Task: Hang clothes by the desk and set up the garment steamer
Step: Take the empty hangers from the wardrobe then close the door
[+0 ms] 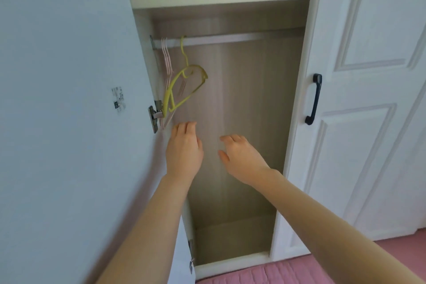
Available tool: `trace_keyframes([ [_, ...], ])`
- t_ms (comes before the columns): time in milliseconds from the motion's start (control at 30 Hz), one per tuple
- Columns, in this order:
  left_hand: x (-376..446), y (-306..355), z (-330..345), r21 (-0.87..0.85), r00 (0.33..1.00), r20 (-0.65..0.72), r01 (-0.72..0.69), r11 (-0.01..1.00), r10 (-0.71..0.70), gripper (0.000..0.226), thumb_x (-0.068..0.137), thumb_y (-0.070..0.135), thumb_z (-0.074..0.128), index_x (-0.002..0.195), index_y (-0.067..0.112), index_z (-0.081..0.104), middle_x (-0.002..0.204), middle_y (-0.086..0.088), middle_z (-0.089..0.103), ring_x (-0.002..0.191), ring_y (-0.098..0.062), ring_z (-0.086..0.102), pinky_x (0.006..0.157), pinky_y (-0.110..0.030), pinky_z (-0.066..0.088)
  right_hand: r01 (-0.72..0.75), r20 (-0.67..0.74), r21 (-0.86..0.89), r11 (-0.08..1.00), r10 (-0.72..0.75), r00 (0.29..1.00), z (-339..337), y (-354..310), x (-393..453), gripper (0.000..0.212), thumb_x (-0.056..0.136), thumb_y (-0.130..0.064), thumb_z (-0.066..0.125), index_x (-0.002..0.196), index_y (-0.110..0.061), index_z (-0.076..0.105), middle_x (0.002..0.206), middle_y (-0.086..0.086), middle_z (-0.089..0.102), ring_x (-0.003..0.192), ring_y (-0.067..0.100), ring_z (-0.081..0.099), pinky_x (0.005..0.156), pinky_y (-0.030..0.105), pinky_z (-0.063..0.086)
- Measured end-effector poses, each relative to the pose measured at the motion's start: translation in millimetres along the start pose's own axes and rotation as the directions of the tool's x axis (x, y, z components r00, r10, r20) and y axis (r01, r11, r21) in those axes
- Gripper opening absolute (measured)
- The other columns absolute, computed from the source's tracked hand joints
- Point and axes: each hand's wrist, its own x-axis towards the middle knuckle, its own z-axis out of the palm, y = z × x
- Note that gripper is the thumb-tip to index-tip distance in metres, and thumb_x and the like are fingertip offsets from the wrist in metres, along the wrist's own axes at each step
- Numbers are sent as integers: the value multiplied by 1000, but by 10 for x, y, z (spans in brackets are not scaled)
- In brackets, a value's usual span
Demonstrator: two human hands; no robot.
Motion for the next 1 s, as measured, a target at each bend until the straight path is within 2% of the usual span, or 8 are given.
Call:
trace_keyframes([
  [233,852,26,-55,29,991,-124,52,998,-48,37,86,3,52,122,2,54,122,-16,55,123,-31,42,98,-39,41,42,-4,5,999,-42,999,-138,-90,767,41,98,-25,45,132,-2,46,131,16,52,126,31,42,100,42,42],
  [400,1250,-28,-32,12,973,-153,177,984,-173,39,81,-8,53,120,-2,51,125,-18,52,123,-31,41,96,-35,41,60,-23,-4,998,-60,998,-125,-58,1154,42,98,-25,44,134,-3,45,131,16,52,129,30,39,100,40,42],
  [467,1418,-60,-63,-67,952,-90,287,956,-292,38,83,-5,53,121,-5,46,126,-21,50,121,-35,43,97,-38,40,53,-27,11,999,-53,998,-101,-25,1264,43,98,-26,44,135,-4,44,131,15,52,128,30,40,100,39,42],
  [567,1692,-146,-96,-213,858,74,511,833,-508,39,87,3,51,123,-6,41,129,-25,50,120,-40,48,94,-42,43,61,-24,19,998,-61,998,-85,25,1370,44,98,-26,44,137,-5,43,132,13,52,129,28,40,101,36,41],
  [633,1850,-203,-95,-262,806,143,590,763,-574,42,88,7,51,127,-6,41,132,-25,50,122,-41,48,94,-41,44,62,-13,34,997,-62,998,-95,67,1437,44,98,-26,44,138,-6,42,131,14,53,127,29,42,100,36,43],
  [833,2028,-318,-40,-446,738,307,669,595,-600,38,93,23,53,118,-6,57,121,-20,61,113,-36,57,89,-34,46,-50,33,179,983,44,998,-212,156,1684,43,99,-27,44,136,-6,44,128,14,55,112,31,56,91,38,51],
  [900,2019,-329,3,-519,724,337,676,523,-602,40,92,31,53,110,-4,60,103,-17,65,104,-34,60,89,-34,48,-38,23,160,986,35,999,-257,126,1762,42,99,-29,43,134,-5,45,127,15,56,113,31,56,91,39,50],
  [1000,1971,-328,21,-575,675,442,719,391,-590,27,89,19,51,102,-1,64,78,-13,59,78,-30,62,77,-34,53,-34,-2,200,979,35,999,-321,29,1858,39,100,-31,41,122,-1,53,117,17,61,105,33,58,88,42,51],
])
